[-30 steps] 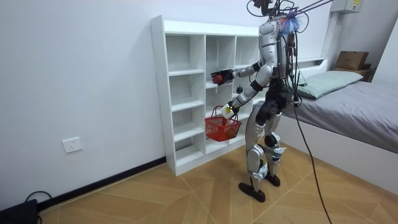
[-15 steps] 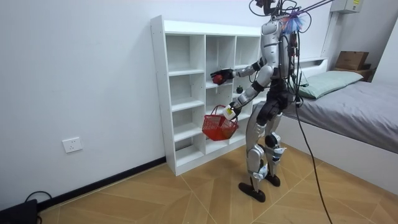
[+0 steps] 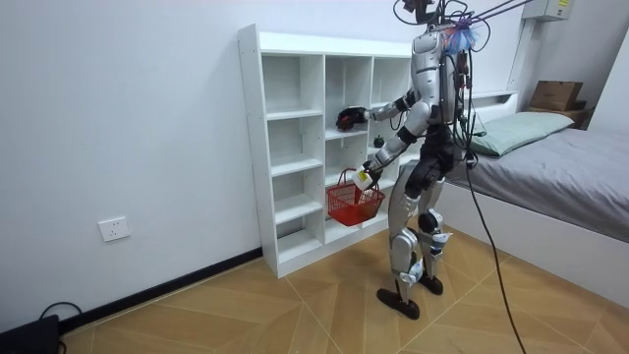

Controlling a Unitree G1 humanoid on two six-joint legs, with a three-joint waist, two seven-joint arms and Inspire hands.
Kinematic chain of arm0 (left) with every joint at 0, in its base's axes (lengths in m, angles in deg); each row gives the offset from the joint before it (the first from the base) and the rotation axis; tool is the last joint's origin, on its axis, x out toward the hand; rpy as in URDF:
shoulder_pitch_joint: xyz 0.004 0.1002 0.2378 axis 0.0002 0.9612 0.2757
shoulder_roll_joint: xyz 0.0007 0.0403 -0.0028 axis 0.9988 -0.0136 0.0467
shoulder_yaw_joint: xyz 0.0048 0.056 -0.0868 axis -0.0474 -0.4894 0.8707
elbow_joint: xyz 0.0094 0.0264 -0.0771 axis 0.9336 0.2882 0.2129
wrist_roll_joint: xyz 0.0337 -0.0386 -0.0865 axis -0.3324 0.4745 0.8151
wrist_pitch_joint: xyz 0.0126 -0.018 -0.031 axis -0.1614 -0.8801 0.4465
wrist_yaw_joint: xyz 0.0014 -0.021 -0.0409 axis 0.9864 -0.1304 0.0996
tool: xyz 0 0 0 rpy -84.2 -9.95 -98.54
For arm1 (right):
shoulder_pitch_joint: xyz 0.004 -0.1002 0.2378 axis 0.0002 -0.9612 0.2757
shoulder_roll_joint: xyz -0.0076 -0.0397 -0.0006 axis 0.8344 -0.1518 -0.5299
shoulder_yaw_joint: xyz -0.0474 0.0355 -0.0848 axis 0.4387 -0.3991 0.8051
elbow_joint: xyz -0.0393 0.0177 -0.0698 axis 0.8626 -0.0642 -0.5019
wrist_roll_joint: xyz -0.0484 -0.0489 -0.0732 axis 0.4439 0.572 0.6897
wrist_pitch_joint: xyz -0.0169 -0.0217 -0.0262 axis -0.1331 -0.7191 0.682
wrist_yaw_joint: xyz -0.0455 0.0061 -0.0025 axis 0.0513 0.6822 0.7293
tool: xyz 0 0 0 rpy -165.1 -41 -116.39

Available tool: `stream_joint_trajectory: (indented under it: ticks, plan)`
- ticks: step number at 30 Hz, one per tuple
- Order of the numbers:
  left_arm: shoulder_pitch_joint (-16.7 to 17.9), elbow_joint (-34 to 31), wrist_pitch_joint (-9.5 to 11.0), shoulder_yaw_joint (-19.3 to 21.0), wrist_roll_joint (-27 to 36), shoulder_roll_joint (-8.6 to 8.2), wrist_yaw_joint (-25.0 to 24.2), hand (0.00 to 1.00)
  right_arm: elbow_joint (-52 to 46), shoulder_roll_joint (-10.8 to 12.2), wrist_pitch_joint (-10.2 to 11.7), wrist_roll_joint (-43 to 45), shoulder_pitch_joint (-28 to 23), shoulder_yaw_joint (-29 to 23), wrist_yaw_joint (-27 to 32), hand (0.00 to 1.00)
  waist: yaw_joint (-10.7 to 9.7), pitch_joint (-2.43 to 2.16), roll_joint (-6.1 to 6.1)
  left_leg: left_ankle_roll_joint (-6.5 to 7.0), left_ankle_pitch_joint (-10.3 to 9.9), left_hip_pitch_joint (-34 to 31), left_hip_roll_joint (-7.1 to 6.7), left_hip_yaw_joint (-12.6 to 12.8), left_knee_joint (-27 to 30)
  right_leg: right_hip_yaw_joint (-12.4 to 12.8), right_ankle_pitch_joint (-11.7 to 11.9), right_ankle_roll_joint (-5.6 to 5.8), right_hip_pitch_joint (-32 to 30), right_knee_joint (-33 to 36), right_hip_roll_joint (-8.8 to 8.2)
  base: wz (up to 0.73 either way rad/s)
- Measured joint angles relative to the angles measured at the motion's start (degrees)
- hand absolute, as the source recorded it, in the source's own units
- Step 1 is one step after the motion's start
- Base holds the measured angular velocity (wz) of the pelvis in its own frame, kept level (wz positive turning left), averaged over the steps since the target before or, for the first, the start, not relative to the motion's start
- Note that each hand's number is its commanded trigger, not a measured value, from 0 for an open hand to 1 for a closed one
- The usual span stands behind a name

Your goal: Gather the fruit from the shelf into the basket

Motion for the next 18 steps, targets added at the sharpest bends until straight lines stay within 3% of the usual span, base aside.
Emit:
stream_joint_trajectory:
  ticks: [6, 11, 18]
  plan:
    - [-0.4, 0.3, -0.4, -0.4, 0.0, -0.26, 0.0, 1.00, -0.1, 0.0, -0.1, 0.3, 0.0, 0.0, 0.4, 1.00, 0.0, -0.04, 0.06, 0.00, 0.0, 0.0, -0.01, 0.0, 0.0, 0.0, 0.0, 0.00, 0.0, 0.0, 0.00, 0.00]
    - [-0.4, 0.4, -0.6, -0.4, 0.0, -0.70, 0.0, 1.00, -0.2, 0.1, -0.4, 0.3, 0.0, 0.0, 0.4, 1.00, 0.0, -0.41, 0.67, -0.01, 0.0, 0.0, -0.01, 0.1, 0.1, 0.2, 0.0, 0.00, 0.0, 0.0, -0.01, 0.00]
    - [-0.6, 2.7, -0.6, -0.5, 1.1, -1.13, 0.6, 1.00, -0.2, 0.2, -0.4, 0.4, -0.1, 0.6, -0.2, 1.00, -0.3, -0.41, 0.67, 0.00, 0.1, 0.2, 0.01, 0.3, 0.2, 0.7, 0.0, 0.00, 0.1, 0.3, -0.30, -0.01]
